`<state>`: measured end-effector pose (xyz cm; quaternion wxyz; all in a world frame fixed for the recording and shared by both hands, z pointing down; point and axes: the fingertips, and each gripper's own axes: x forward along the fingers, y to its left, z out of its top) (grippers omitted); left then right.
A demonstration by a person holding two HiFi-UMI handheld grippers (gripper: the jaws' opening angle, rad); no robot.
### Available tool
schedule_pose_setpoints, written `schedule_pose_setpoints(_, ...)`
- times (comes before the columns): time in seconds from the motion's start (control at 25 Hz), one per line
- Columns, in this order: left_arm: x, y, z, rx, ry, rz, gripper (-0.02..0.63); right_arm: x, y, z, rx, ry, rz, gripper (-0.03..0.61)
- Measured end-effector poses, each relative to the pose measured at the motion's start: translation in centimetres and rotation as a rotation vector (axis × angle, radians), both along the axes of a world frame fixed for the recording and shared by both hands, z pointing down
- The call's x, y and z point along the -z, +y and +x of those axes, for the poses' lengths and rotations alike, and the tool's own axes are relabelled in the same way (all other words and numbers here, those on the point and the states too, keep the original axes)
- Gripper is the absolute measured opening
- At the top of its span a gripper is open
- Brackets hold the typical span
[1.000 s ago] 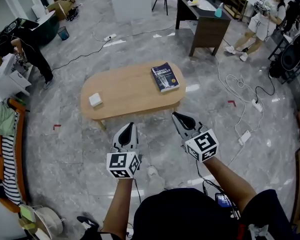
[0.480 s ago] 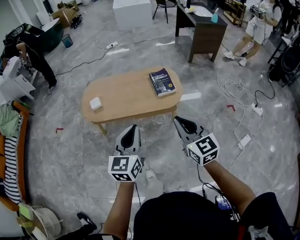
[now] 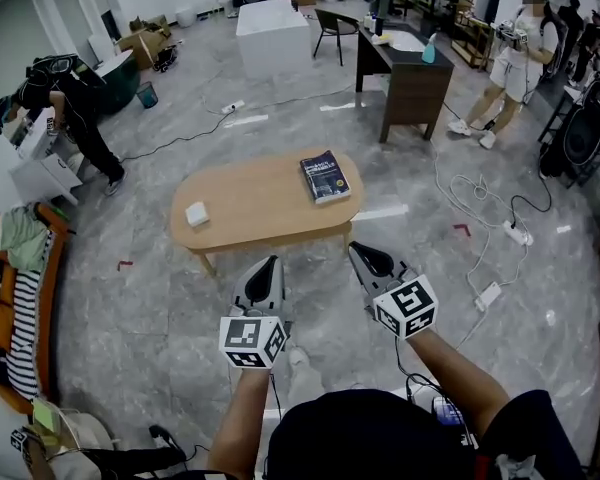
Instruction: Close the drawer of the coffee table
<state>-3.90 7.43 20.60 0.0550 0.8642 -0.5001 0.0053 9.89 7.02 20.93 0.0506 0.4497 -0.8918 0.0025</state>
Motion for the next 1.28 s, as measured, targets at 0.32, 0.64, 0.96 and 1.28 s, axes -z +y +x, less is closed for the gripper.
schedule_pose_setpoints(0.32, 1.1, 4.1, 2.0, -0.01, -0.012, 0.025, -0.002, 1.4, 3.7, 1.1, 0.018, -0.013, 0.031, 0.012)
schedule_pose_setpoints(0.64, 1.7, 7.1, 4.4, -0.02, -0.022, 0.044, -0.002, 3.2, 6.5, 1.7, 0.045, -0.029, 0.079, 0.012)
schedule_pose_setpoints(0.96, 2.6, 9.1, 6.0, -0.015, -0.028, 0.063, -0.002, 4.1, 8.5, 2.8, 0.071, -0.035, 0.1, 0.011)
schedule_pose_setpoints(1.28, 2.7, 10.2, 8.0, -0.004, -0.037, 0.075, -0.002, 4.1, 9.3, 4.3, 0.091, -0.05, 0.107, 0.011)
